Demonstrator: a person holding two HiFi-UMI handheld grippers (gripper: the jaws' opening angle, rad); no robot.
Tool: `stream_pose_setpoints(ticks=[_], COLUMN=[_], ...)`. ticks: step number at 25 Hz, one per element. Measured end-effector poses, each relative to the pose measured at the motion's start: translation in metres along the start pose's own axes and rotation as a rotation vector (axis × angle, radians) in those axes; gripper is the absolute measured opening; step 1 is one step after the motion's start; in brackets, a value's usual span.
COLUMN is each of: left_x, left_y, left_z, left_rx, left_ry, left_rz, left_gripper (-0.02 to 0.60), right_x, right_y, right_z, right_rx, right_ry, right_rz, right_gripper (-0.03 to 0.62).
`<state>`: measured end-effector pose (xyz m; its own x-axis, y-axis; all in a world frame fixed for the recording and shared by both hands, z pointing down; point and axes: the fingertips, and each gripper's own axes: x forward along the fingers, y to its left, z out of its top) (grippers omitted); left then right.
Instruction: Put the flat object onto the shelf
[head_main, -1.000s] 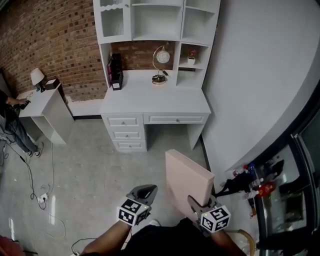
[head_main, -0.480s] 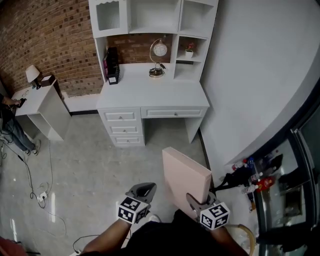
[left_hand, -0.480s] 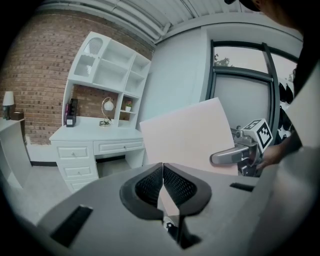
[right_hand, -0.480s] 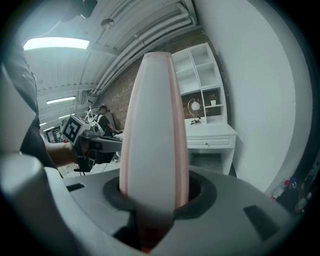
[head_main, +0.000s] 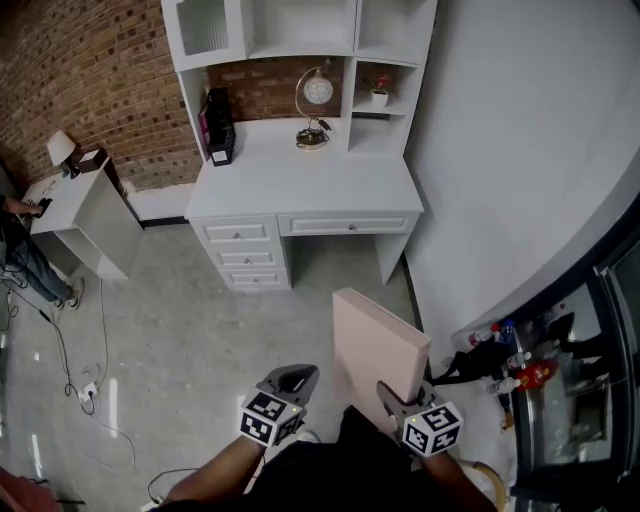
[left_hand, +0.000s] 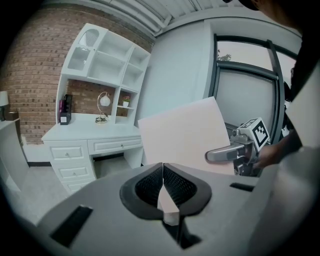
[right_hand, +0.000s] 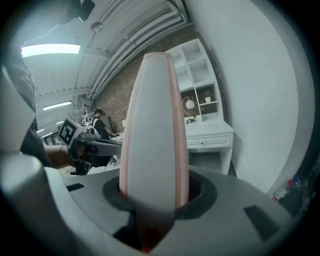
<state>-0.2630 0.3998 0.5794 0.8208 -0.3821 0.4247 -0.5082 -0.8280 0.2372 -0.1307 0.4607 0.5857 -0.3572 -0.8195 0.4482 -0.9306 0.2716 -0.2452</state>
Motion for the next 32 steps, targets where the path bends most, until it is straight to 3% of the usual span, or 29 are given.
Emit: stream_pose_setpoints(ticks=[15,32], left_x=[0.125,0.226], left_y=[0.049,0.054], left_z=[0.115,0.163], left_rx=[0.021,0.031], left_ry=[-0.054,-0.050], left_rz=[0.053,0.084], left_gripper=[0.006,0.005], right_x=[0.070,0.087], right_y=[-0.138,-0.224], right_z=[0.104,0.148], right_rx=[-0.033,-0.067], right_ry=[-0.046,-0.065], right_rz=[0.044,0.086], right_gripper=[0.167,0.169])
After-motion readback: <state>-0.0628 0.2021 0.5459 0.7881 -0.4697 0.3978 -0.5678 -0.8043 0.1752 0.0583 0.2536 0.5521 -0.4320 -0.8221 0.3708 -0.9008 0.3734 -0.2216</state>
